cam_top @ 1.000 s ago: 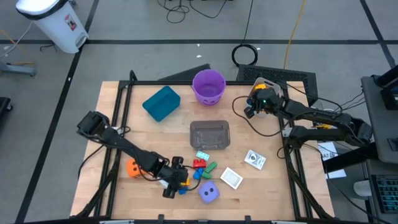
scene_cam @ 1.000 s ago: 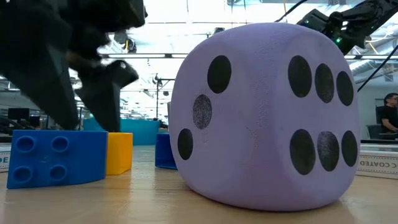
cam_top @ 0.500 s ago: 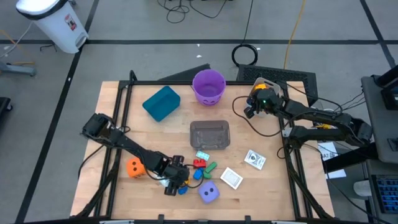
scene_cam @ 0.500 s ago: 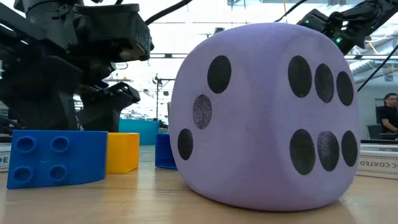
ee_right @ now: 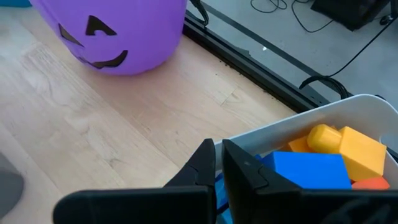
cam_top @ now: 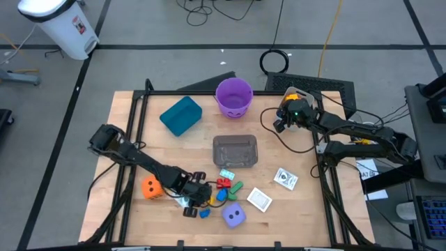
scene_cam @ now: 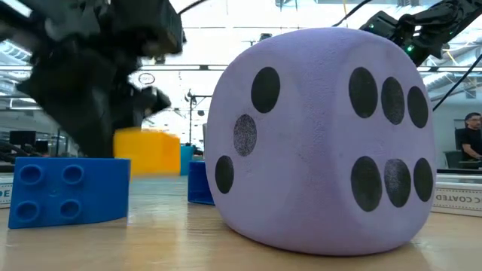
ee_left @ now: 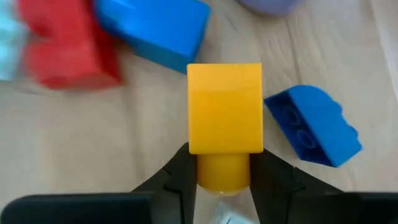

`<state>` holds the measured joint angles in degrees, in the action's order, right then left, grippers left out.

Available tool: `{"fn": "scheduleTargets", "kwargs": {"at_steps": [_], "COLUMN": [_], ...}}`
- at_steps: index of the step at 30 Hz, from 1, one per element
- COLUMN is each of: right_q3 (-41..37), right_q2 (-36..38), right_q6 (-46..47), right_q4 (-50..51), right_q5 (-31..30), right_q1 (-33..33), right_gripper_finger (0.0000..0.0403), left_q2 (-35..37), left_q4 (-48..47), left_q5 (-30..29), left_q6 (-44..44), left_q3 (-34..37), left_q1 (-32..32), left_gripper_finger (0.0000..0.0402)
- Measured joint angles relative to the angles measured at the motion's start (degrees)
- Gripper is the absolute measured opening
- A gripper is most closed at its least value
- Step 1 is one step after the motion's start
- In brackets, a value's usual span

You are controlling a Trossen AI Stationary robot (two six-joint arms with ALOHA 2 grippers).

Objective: Pick & Place Toys
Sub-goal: Put the yellow game piece into the white bin

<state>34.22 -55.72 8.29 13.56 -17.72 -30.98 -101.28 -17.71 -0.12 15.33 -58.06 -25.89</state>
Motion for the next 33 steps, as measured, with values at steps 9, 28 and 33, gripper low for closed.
{"fn": "scheduleTargets", "kwargs": {"at_steps": [9, 28, 33], "right_q3": [0.0, -5.1, -5.3], "right_q2": [0.0, 0.0, 0.0], "right_q6": [0.0, -14.0, -13.9], "right_q4": [-0.3, -23.5, -23.6], "right_q5": [0.0, 0.0, -0.1], "right_q1": [0.0, 11.2, 11.2], "right_gripper_finger": [0.0006, 0.0006, 0.0006], "left_q2": [13.8, 15.3, 13.8], "left_q4": [-1.2, 32.7, 36.5], "left_q5": [-17.9, -6.9, 4.9], "left_q6": [-1.7, -27.6, -24.6], "left_q3": [0.0, -0.1, 0.1], "left_q1": [1.1, 24.4, 32.7], "left_gripper_finger": [0.0118, 0.0117, 0.0117]}}
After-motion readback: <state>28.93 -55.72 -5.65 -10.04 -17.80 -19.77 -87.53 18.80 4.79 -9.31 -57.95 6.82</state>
